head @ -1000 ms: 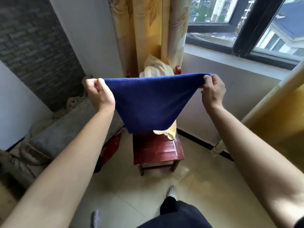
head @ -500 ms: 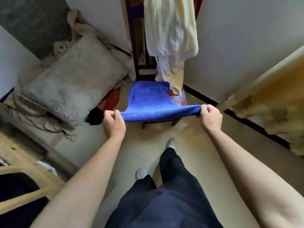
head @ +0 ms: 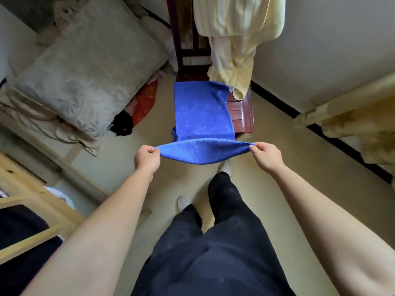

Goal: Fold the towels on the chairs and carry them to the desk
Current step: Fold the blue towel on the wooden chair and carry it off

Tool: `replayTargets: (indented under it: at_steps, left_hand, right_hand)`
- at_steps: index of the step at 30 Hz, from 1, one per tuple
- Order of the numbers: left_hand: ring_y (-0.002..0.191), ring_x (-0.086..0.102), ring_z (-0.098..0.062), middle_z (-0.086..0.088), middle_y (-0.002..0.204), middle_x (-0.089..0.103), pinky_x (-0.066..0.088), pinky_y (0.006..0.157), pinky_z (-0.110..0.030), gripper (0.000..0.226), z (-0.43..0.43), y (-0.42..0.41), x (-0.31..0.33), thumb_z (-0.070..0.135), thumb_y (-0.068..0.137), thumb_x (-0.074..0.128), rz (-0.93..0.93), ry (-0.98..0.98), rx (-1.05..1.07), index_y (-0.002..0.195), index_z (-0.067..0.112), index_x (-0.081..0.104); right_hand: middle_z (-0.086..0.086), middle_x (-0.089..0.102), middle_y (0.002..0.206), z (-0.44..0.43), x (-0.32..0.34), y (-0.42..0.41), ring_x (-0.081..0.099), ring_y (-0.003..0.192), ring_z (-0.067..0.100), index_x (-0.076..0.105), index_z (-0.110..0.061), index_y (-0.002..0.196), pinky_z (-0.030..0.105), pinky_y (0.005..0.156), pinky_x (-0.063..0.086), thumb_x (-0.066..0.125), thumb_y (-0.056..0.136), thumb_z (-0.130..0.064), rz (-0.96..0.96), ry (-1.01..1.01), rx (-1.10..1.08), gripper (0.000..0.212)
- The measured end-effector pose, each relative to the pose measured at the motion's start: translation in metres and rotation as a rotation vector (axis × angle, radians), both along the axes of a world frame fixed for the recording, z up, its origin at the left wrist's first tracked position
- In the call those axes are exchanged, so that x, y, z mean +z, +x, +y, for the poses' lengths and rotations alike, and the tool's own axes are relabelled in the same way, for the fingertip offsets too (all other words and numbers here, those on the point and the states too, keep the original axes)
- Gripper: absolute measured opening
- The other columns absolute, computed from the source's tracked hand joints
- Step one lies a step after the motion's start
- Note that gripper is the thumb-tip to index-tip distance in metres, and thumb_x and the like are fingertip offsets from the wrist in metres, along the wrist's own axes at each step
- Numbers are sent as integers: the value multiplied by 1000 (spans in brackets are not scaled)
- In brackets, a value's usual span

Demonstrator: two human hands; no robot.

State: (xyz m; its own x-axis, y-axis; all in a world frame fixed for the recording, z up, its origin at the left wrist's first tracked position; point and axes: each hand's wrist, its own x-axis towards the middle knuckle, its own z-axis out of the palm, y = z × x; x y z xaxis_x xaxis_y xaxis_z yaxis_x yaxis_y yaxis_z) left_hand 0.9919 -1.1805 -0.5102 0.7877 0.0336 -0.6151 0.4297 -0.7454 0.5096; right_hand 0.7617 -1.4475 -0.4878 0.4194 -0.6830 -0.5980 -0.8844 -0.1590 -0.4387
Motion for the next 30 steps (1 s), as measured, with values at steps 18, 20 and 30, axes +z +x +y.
replayTargets:
  at_steps: [18, 20, 30]
  left_hand:
    - [84, 72, -29, -9, 90, 71, 58, 83, -46, 13, -125, 186, -103, 36, 77, 52, -138, 9, 69, 69, 27, 51]
    - [81, 72, -27, -6, 78, 68, 58, 81, -43, 15, -143, 209, -123, 32, 84, 54, -135, 15, 32, 71, 26, 49]
    - [73, 71, -26, -3, 75, 66, 59, 74, -35, 12, -194, 283, -231, 35, 86, 51, -142, -2, -113, 90, 24, 55]
  right_hand:
    - [9, 71, 111, -146, -91, 174, 60, 108, 33, 71, -16, 104, 32, 80, 43, 47, 95, -37, 19, -100, -102, 33]
    - [12, 70, 112, -157, -113, 193, 60, 109, 34, 71, -16, 100, 32, 79, 42, 47, 96, -36, 23, -123, -111, 31]
    - [13, 72, 109, -173, -224, 242, 63, 109, 34, 71, -18, 109, 35, 87, 48, 46, 91, -42, 75, -158, -141, 39]
